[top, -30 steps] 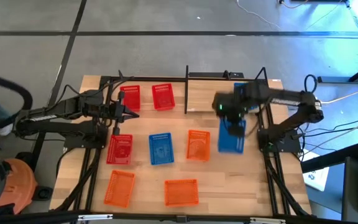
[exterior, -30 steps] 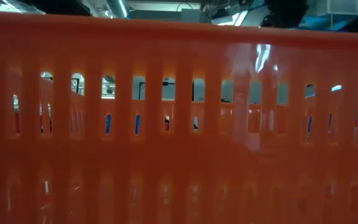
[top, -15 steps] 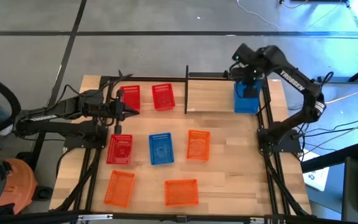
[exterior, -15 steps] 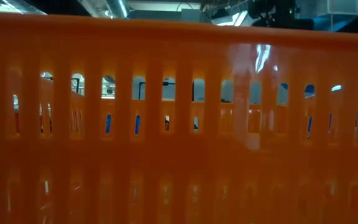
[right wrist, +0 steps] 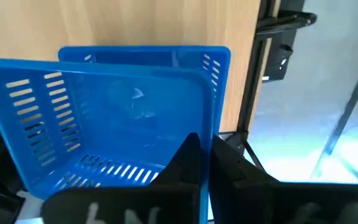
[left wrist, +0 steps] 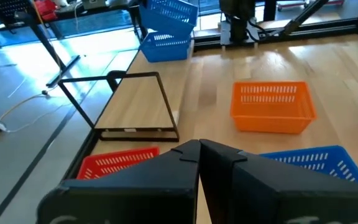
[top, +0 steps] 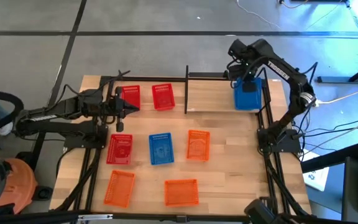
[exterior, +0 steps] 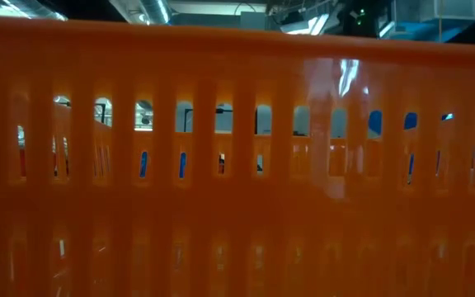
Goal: Stack baskets on shelf by color
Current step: Stack the right blue basket on top of the blue basket on the shelf
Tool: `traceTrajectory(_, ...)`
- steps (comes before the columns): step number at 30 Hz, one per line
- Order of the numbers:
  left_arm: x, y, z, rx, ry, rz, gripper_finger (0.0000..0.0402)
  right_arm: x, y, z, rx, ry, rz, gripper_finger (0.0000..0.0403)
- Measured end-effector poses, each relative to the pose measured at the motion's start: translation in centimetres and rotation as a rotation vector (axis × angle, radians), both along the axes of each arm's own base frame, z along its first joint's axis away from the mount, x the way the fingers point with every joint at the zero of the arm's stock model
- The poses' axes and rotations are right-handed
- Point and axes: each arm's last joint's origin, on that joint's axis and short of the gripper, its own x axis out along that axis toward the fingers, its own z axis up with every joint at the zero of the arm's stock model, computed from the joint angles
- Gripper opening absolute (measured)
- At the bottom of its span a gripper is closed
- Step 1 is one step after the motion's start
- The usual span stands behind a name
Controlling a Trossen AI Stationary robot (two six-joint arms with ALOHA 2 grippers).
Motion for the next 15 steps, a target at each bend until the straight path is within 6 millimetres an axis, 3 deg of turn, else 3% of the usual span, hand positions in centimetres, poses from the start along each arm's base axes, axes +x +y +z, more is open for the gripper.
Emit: traceTrajectory(15, -0.01, 0.04, 0.01, 0.011, 0.002, 0.015, 0.0000, -0.47, -0.52, -0.10, 0.019, -0.026, -0.032, 0.0006)
